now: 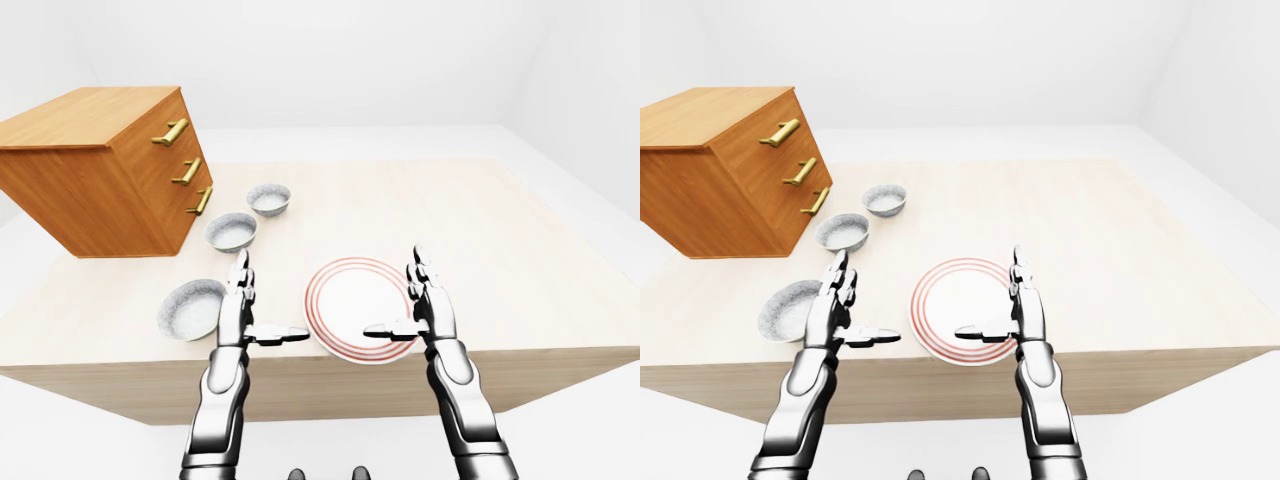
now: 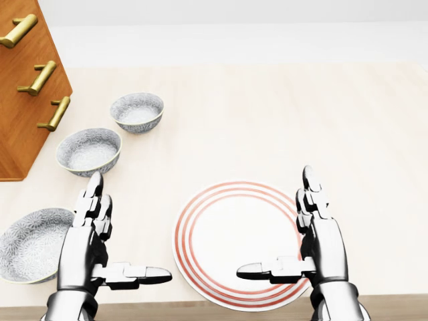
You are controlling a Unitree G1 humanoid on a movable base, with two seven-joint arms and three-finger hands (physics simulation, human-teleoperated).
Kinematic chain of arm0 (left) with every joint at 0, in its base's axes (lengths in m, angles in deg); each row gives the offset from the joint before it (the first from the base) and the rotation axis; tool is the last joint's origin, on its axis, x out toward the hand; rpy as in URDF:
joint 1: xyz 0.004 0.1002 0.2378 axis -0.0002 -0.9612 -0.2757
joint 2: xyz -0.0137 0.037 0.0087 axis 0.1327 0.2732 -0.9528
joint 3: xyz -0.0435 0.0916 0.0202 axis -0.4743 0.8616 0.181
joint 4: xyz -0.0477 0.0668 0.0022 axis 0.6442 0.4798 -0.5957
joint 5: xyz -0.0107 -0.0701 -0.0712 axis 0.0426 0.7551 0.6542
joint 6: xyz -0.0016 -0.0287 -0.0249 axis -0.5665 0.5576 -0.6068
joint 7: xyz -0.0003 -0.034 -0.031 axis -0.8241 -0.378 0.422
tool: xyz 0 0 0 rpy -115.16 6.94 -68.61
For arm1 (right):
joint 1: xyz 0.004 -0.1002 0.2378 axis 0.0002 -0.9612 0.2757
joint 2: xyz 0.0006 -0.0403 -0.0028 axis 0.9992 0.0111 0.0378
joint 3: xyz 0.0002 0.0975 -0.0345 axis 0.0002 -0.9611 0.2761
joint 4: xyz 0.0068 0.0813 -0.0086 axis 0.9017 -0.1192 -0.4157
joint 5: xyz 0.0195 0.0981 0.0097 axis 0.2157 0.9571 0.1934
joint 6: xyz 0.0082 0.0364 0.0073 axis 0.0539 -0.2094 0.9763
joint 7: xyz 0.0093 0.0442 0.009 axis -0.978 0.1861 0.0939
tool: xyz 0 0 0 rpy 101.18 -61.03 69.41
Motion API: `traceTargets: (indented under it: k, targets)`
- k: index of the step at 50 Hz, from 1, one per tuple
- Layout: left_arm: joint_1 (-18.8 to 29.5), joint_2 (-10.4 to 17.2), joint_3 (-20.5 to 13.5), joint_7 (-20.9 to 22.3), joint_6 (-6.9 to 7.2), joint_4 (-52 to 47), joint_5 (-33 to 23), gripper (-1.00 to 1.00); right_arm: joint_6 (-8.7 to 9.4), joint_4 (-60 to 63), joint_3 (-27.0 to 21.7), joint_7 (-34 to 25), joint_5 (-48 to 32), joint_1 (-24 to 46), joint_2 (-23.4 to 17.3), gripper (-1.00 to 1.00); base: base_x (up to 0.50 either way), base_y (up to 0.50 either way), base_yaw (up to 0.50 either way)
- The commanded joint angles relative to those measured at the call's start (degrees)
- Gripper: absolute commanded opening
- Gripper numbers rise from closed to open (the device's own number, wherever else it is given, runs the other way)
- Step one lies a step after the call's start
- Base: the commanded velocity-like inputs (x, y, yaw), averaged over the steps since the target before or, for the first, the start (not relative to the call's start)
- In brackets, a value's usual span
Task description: Put the bowl in the middle on the plate.
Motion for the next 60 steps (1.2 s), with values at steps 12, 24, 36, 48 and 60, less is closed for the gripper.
traceTargets:
  k: [12, 24, 36, 48, 60]
  targets:
    - [-0.55, 0.62, -0.87, 0.92, -0.63, 0.12, -0.87, 1.00, 2.72, 4.34, -1.46, -1.56, -1.61, -0.81, -1.17, 1.00, 0.00, 0.00, 0.00]
    - [-0.45, 0.52, -0.78, 0.76, -0.50, 0.04, -1.18, 1.00, 4.98, 11.56, -4.75, -4.13, -6.71, 0.77, -4.18, 1.00, 0.00, 0.00, 0.00]
    - [-0.40, 0.53, -0.72, 0.76, -0.50, 0.19, -1.40, 1.00, 4.98, 19.89, -11.49, -10.63, -12.01, 1.90, -7.93, 1.00, 0.00, 0.00, 0.00]
    - [-0.46, 0.52, -0.68, 0.74, -0.62, 0.32, -1.54, 1.00, 4.98, 21.97, -18.85, -18.09, -15.22, 0.97, -10.94, 1.00, 0.00, 0.00, 0.00]
    - [-0.49, 0.47, -0.50, 0.53, -0.41, 0.10, -1.97, 1.00, 4.98, 26.85, -27.58, -25.25, -15.00, 3.43, -15.90, 1.00, 0.00, 0.00, 0.00]
